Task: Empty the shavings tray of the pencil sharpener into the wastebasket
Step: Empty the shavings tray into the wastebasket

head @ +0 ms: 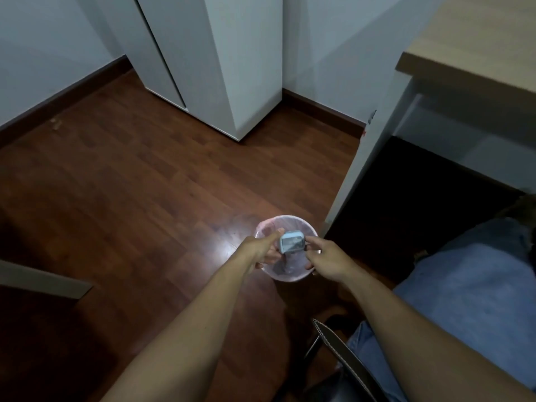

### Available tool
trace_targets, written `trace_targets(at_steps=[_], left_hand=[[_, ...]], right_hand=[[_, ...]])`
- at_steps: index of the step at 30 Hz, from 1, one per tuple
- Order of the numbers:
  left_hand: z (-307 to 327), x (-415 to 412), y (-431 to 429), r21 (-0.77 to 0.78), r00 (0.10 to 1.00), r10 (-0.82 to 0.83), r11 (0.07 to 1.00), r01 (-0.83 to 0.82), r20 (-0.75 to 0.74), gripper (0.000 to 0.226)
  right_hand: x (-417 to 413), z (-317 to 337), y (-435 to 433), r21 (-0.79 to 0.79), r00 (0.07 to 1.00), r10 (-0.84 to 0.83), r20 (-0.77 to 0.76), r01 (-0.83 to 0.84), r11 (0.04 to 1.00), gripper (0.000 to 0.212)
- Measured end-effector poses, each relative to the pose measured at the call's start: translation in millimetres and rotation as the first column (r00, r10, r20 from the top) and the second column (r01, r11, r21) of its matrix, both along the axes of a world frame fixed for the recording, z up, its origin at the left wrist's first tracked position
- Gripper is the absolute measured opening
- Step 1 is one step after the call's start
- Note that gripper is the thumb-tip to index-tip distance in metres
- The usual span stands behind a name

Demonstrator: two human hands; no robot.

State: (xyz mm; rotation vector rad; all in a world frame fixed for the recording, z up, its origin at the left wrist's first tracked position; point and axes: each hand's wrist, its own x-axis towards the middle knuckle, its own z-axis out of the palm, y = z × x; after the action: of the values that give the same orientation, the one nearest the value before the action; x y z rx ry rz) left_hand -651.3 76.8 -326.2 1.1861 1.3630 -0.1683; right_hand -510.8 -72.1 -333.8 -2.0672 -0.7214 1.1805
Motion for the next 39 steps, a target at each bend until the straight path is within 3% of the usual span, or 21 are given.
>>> trace_targets(at_steps=[8, 15, 24, 29, 34, 39], left_hand=[[4, 3, 2, -0.016, 0.998, -0.058, 0.998, 0.058, -0.009, 0.057], [5, -4, 5, -0.045, 0.988, -0.152, 0.987, 0.152, -0.015, 0.063], [12, -13, 15, 0.000, 0.930, -0.242, 0.968, 0.252, 0.278, 0.049], [30, -11, 30, 0.142, 0.880, -0.260, 0.965, 0.221, 0.397, 0.052], [90, -2, 53, 0.335, 0.847, -0.338, 0.920, 0.205, 0.410, 0.063], [161, 7, 83, 0.461, 0.787, -0.402, 0.871, 0.170, 0.469, 0.059]], right_hand=[[0, 2, -1, -0.001, 1.000, -0.016, 0.001, 0.016, 1.000, 0.049], [-4, 10, -4, -0.044, 0.994, -0.066, -0.086, 0.062, 0.997, 0.040], [-6, 33, -2, -0.038, 0.974, -0.184, -0.133, 0.180, 0.983, 0.037], [-8, 67, 6, 0.031, 0.978, -0.149, -0.149, 0.155, 0.987, 0.032], [10, 117, 29, 0.179, 0.981, -0.146, -0.129, 0.167, 0.970, 0.039], [31, 189, 51, 0.300, 0.998, -0.066, 0.003, 0.062, 0.952, 0.047]])
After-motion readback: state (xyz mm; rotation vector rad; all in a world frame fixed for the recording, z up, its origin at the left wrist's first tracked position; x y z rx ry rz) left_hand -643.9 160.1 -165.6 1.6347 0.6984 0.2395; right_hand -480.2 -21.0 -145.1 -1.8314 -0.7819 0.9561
